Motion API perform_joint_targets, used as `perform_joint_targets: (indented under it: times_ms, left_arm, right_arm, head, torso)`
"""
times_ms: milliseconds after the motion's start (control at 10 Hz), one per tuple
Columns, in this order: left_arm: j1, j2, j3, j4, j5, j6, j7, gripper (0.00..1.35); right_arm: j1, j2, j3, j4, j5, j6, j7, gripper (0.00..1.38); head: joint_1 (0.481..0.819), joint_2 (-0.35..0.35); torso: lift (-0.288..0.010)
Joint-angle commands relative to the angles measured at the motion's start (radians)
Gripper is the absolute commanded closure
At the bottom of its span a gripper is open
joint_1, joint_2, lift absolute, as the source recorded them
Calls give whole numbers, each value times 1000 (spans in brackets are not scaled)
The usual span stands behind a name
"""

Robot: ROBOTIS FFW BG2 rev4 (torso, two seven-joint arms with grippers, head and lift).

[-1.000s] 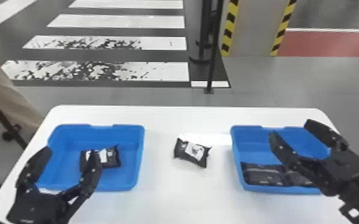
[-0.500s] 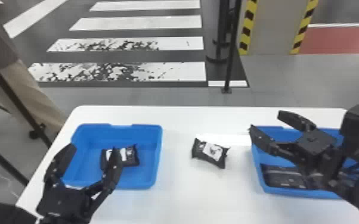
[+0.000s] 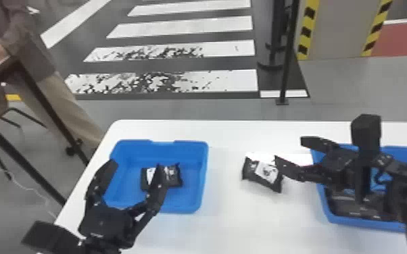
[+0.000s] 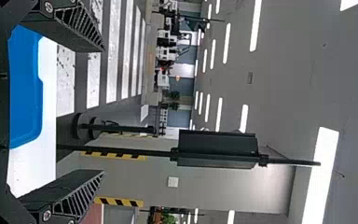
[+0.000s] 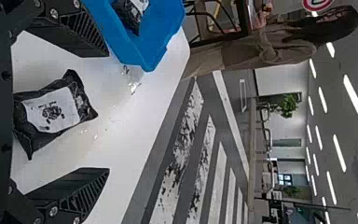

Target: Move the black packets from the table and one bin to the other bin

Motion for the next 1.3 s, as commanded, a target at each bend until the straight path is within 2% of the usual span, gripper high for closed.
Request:
perform_joint_targets:
  times_ms: [0, 200, 600, 800, 1000, 1200]
  left_arm:
    - [-6, -3, -4, 6, 0, -5, 0, 102]
    - [-21, -3, -16, 21, 6, -7, 2, 101]
    - [-38, -3, -34, 45, 30, -34, 9, 102]
    - [-60, -3, -58, 70, 38, -42, 9, 101]
    - [-85, -3, -85, 102, 52, -52, 11, 101]
    - [-109, -3, -121, 131, 70, -69, 17, 101]
  right_arm:
    - [-59, -6, 54, 74, 0, -5, 0, 150]
    - [-150, -12, 150, 197, -6, -12, 0, 148]
    - [-256, -16, 294, 329, -4, -10, -22, 147]
    - [-327, -21, 381, 423, -34, -12, -37, 145]
    - [-371, -22, 417, 504, -34, -10, -61, 145]
    - [-408, -24, 463, 580, -78, -17, -69, 151]
  head:
    - [695, 178]
    - [695, 187]
    - [695, 210]
    - [695, 215]
    - [695, 199]
    - [695, 171]
  torso:
    - [-110]
    - [-110]
    - [-110]
    - [-110]
    - [-110]
    - [-110]
